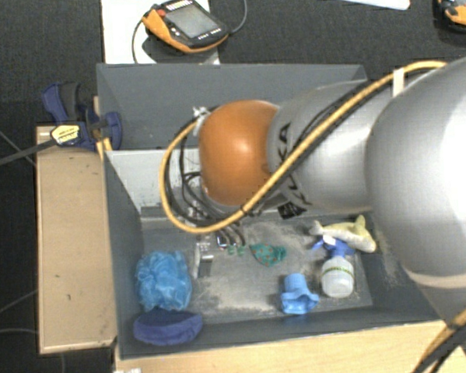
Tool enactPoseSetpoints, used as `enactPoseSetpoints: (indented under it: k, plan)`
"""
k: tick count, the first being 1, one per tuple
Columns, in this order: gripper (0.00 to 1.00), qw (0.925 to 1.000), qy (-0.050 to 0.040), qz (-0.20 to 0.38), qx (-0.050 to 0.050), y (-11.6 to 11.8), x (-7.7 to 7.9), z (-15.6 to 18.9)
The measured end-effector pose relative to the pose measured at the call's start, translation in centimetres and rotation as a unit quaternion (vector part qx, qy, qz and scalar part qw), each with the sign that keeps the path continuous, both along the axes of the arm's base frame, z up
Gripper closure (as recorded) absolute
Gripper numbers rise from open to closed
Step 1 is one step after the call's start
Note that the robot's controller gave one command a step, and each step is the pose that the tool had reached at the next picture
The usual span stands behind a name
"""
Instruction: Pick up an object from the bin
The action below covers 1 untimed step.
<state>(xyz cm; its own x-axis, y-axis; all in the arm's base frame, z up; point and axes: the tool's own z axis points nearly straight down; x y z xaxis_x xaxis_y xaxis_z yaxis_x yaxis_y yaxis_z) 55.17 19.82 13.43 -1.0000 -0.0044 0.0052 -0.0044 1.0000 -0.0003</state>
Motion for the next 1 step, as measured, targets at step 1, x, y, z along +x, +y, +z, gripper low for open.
enactPoseSetpoints:
  k: [1]
  plan:
    - [0.00,1.0000,-0.0036,-0.003,0.001,-0.10,0.20,0.47]
